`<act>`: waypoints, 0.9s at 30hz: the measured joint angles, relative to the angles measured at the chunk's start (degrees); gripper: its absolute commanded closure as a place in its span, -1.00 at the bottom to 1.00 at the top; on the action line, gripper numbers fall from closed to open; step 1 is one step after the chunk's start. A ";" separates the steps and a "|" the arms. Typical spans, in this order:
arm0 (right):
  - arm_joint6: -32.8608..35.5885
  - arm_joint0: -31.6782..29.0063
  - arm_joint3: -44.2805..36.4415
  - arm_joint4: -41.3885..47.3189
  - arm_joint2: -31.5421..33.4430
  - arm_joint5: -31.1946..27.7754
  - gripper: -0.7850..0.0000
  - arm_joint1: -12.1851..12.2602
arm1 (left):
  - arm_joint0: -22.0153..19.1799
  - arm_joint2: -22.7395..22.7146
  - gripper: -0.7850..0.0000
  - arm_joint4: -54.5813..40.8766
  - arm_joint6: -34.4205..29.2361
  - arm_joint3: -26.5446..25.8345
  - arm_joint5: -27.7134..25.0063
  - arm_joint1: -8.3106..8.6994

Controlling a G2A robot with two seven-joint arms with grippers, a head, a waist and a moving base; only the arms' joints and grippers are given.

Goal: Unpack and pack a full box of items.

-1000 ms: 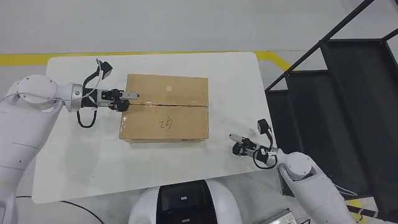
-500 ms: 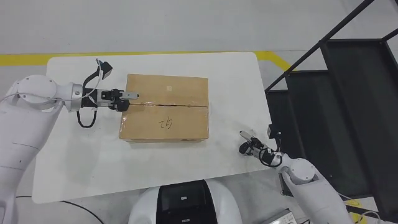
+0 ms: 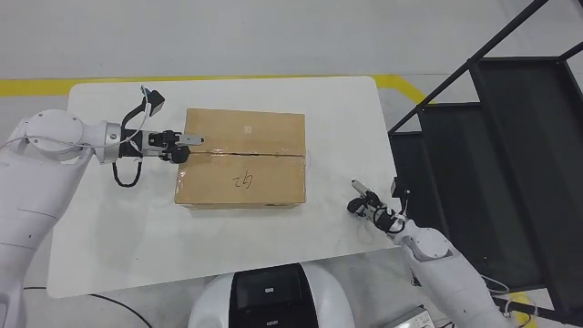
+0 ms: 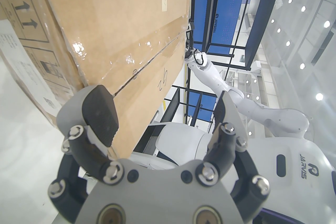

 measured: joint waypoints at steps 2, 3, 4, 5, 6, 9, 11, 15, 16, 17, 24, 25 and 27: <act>-0.81 -0.04 0.75 0.45 0.77 -1.20 -1.00 0.01 | 0.00 0.00 -1.00 0.00 0.00 0.00 0.00 0.00; -1.45 -0.11 1.11 0.68 1.37 -2.01 -1.00 0.04 | 0.00 0.00 -1.00 0.00 0.00 0.00 0.00 0.00; -1.95 -0.19 1.30 0.86 1.84 -2.58 -1.00 0.07 | 0.00 0.00 -1.00 0.00 0.00 0.00 0.00 0.00; -2.45 -0.28 1.41 1.08 2.30 -3.13 -1.00 0.09 | 0.00 0.00 -1.00 0.00 0.00 0.00 0.00 0.00; -3.12 -0.43 1.49 1.49 2.91 -3.83 -1.00 0.10 | 0.00 0.00 -1.00 0.00 0.00 0.00 0.00 0.00; -4.22 -0.82 1.54 2.81 4.19 -5.10 -1.00 0.09 | 0.00 0.00 -1.00 0.00 0.00 0.00 0.00 0.00; -4.20 -0.89 1.80 3.18 4.67 -5.32 -1.00 0.09 | 0.00 0.00 -1.00 0.00 0.00 0.00 0.00 0.00; -3.45 -0.47 2.50 4.65 5.19 -5.20 -0.53 -0.05 | 0.00 0.00 -1.00 0.00 0.00 0.00 0.00 0.00; -3.31 -0.26 2.71 5.03 5.17 -5.21 -0.04 -0.13 | 0.00 0.00 -1.00 0.00 0.00 0.00 0.00 0.00; -3.17 0.00 2.99 5.33 5.11 -5.21 0.08 -0.21 | 0.00 0.00 -1.00 0.00 0.00 0.00 0.00 0.00; -0.33 2.48 5.93 7.76 3.28 -4.03 -0.14 -1.08 | 0.00 0.00 -1.00 0.00 0.00 0.00 0.00 0.00; 0.14 2.69 6.31 8.20 3.02 -3.84 -0.22 -1.20 | 0.00 0.00 -1.00 0.00 0.00 0.00 0.00 0.00; 1.09 3.11 7.25 9.26 2.60 -3.59 -0.07 -1.46 | 0.00 0.00 -1.00 0.00 0.00 0.00 0.00 0.00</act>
